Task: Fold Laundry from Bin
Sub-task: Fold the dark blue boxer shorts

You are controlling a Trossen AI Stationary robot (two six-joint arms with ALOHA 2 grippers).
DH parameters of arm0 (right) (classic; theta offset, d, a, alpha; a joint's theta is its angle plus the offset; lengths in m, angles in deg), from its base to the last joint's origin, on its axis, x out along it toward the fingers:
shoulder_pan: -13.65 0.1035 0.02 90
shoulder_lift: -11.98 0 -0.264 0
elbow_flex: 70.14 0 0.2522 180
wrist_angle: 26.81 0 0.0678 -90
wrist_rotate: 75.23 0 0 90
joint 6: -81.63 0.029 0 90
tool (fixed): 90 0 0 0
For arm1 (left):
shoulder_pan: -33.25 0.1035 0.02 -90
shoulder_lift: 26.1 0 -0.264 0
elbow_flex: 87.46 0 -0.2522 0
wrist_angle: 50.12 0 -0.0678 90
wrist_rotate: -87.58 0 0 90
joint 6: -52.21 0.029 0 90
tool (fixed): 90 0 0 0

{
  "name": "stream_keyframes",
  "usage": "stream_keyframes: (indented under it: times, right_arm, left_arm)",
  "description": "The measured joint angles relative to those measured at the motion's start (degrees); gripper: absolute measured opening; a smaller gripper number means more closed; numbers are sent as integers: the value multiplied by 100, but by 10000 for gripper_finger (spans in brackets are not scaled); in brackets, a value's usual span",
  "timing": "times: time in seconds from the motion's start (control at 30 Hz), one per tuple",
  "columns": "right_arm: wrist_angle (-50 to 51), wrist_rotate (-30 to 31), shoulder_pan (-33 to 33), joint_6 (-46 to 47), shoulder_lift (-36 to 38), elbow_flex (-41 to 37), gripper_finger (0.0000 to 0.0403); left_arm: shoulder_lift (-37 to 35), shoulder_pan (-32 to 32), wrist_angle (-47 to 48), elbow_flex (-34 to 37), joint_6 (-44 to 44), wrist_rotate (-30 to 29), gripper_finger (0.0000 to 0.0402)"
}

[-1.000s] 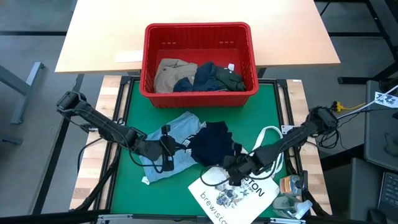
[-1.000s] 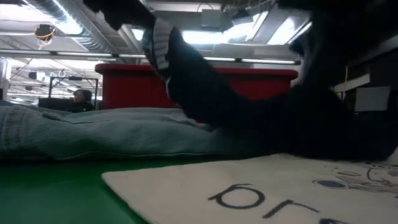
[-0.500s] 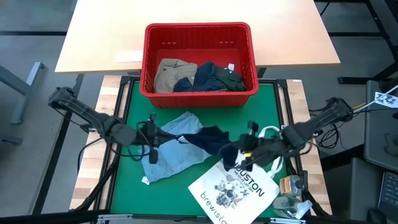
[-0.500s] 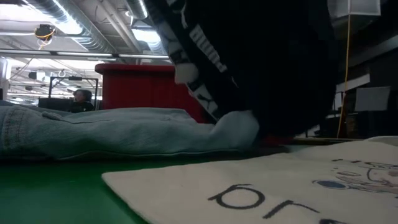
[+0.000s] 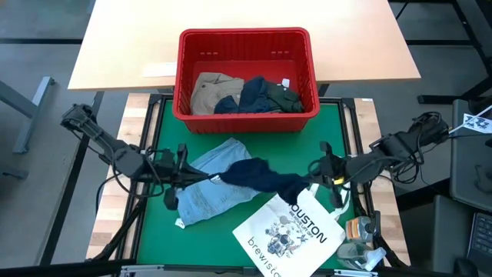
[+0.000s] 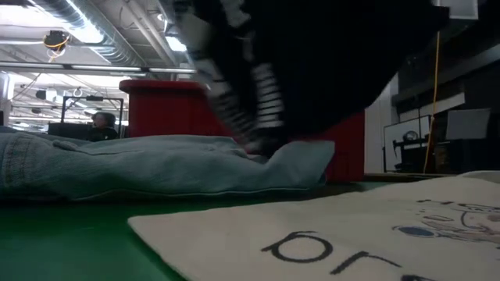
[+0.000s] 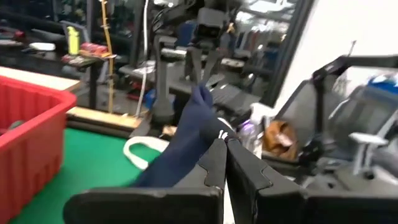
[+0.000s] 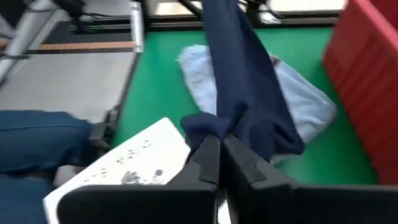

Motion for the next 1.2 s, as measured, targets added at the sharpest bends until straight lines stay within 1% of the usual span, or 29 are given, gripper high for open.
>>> stream_keyframes:
  times: [0.13, 0.27, 0.4, 0.53, 0.6, 0.7, 0.9, 0.97, 1.03, 1.1, 1.2]
  right_arm:
    - [-185, -397, 0, -102, 70, 0, 10]
    - [-297, -841, 0, -107, 81, 0, 7]
    - [-233, -912, 0, -107, 14, -2, 7]
    - [-41, -848, 0, -116, -119, -2, 9]
    - [112, -620, 0, -133, -227, -2, 9]
    - [548, -83, -4, -138, -420, -6, 9]
    - [1568, 958, -50, -138, -773, -9, 9]
    - [1766, 1084, -187, -139, -854, -9, 9]
    - [1914, 1078, -359, -139, -917, -11, 9]
    - [1866, 1097, -584, -149, -952, -87, 9]
    - [1721, 1096, -943, -249, -953, -430, 9]
  left_arm:
    - [-2, -194, -541, -1, -7, -2, 1]
    - [-2, -428, -619, -1, -250, -2, 1]
    - [11, -615, -380, -1, -298, -65, 1]
    - [121, -643, 266, -6, -382, -350, 1]
    - [211, -613, 751, -6, -632, -609, 1]
    - [382, -501, 1606, -6, -1186, -955, 1]
    - [668, -188, 3269, -6, -2436, -1346, 1]
    - [730, -48, 3659, -6, -2665, -1406, 1]
    - [783, 99, 3914, -6, -2744, -1396, 1]
    - [833, 225, 4084, -6, -2815, -1388, 1]
    - [895, 388, 4278, -6, -2821, -1314, 1]
